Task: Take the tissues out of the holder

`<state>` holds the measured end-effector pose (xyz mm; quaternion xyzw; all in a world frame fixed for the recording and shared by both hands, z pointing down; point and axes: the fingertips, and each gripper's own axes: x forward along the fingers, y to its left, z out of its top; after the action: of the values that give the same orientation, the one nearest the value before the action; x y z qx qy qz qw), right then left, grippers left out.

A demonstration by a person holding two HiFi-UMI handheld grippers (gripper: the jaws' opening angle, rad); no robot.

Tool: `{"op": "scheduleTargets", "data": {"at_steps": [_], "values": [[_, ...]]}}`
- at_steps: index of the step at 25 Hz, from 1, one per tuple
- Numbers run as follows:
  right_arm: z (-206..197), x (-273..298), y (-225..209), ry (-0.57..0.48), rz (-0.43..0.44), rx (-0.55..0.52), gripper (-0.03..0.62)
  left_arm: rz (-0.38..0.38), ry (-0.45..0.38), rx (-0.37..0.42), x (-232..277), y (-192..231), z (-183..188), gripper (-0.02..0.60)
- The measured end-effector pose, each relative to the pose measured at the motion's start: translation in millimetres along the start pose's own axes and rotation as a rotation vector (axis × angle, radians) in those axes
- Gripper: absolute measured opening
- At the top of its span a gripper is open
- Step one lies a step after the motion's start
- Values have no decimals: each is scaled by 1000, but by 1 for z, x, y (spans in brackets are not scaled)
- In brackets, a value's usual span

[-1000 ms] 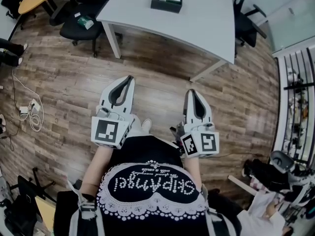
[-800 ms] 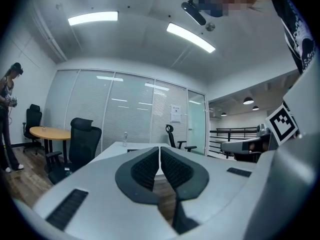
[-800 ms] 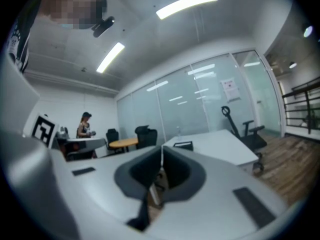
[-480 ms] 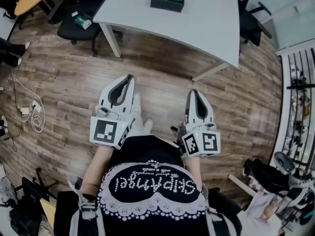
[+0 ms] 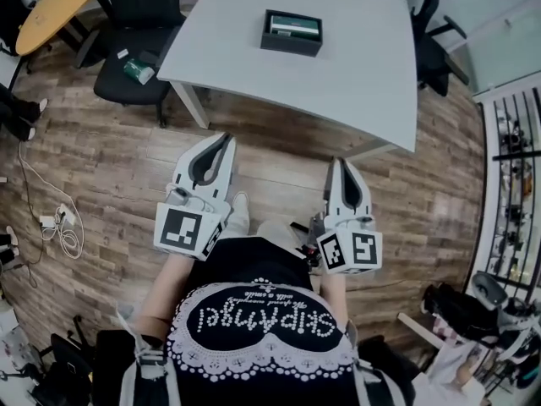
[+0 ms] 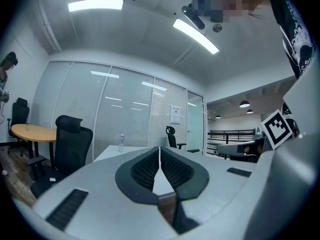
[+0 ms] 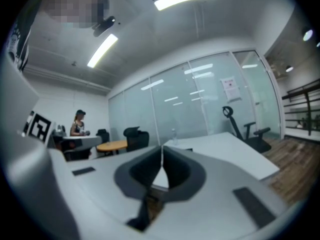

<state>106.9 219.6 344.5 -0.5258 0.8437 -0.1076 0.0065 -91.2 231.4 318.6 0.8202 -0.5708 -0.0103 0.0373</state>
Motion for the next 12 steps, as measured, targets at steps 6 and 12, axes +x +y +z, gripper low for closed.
{"op": "scheduleTargets", "data": {"at_steps": [6,12], "values": [[-2,33,-3,18,-34,24,32,-9,13,-33,28,32,0,29],[0,57,-11,29,-43,24,32,-18,27,-62,53,43,-6,29]]}}
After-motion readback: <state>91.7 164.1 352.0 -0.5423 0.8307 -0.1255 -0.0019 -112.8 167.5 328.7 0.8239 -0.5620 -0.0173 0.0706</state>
